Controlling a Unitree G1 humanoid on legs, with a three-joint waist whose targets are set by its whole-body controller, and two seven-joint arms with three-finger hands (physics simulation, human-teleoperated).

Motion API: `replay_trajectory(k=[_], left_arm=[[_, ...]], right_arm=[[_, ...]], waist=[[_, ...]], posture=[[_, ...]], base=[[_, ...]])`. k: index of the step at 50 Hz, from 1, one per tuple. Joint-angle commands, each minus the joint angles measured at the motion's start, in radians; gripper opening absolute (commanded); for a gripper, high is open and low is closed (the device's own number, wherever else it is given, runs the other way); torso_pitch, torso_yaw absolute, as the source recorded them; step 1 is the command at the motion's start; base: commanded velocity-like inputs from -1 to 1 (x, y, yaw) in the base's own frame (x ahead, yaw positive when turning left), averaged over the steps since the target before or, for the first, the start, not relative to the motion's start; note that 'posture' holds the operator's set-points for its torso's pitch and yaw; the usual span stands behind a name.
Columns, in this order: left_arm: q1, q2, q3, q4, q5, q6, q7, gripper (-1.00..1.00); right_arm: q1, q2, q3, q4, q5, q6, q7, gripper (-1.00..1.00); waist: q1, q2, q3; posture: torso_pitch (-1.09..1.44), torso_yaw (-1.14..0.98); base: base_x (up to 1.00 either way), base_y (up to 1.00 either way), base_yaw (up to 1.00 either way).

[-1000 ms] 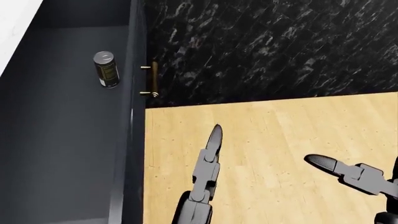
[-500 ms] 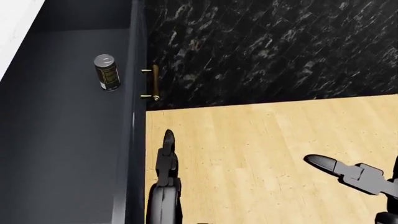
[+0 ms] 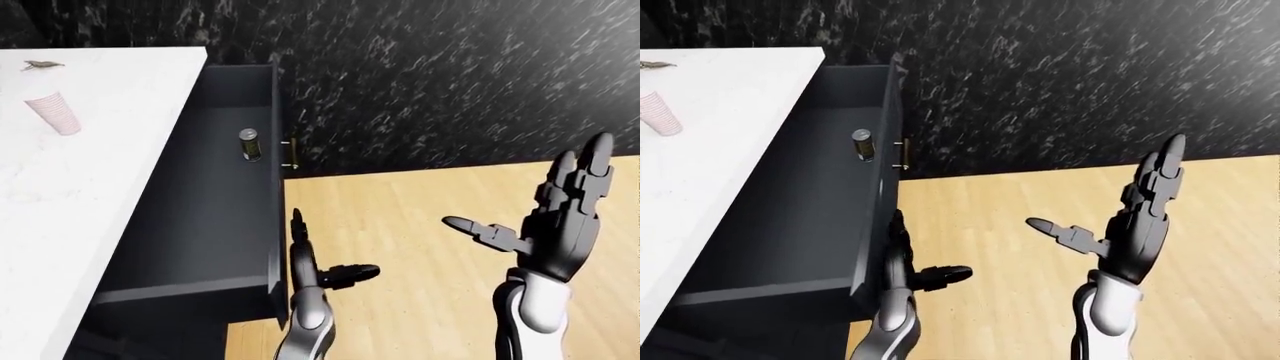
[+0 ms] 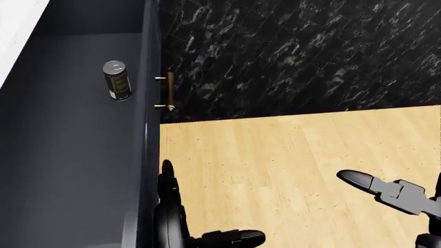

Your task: Close the right drawer.

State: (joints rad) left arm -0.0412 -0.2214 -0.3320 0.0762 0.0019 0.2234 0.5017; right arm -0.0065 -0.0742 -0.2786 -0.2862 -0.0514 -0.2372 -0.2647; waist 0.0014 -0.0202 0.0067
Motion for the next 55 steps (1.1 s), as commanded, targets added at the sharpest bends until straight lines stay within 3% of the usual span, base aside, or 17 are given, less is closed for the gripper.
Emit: replay_trajectory(k=[1,14,32,33,55], left_arm=[[-0.043,-0.017,0.018,-0.001,0.030,-0.025,0.067,1.00],[-0.044,-0.019,0.042,0.004,0.020,-0.013,0.134,1.00],[-0.107,-0.014,0.133,0.056,-0.033,0.007,0.226,1.00],[-0.118,-0.014,0.172,0.052,-0.050,0.032,0.268,1.00],[-0.169,0.008,0.227,0.050,-0.126,0.104,0.399,1.00]], right_arm=[[-0.015,-0.009,-0.006,-0.040,0.000,-0.025,0.000,1.00],[-0.014,-0.009,-0.003,-0.036,-0.003,-0.029,0.002,1.00],[-0.020,-0.008,0.010,-0.012,-0.010,-0.043,0.003,1.00],[-0.020,-0.009,0.008,-0.014,-0.010,-0.041,0.002,1.00],[-0.014,-0.008,0.003,-0.027,-0.006,-0.036,0.004,1.00]], waist=[[-0.001,-0.006,-0.017],[-0.007,-0.004,-0.022],[-0.017,-0.003,-0.023],[-0.018,-0.002,-0.023],[-0.040,0.005,-0.025]], posture=[[0.00,0.00],[0.00,0.00],[0.00,0.00],[0.00,0.00],[0.00,0.00]], base=[[0.00,0.00,0.00],[0.00,0.00,0.00],[0.00,0.00,0.00],[0.00,0.00,0.00],[0.00,0.00,0.00]])
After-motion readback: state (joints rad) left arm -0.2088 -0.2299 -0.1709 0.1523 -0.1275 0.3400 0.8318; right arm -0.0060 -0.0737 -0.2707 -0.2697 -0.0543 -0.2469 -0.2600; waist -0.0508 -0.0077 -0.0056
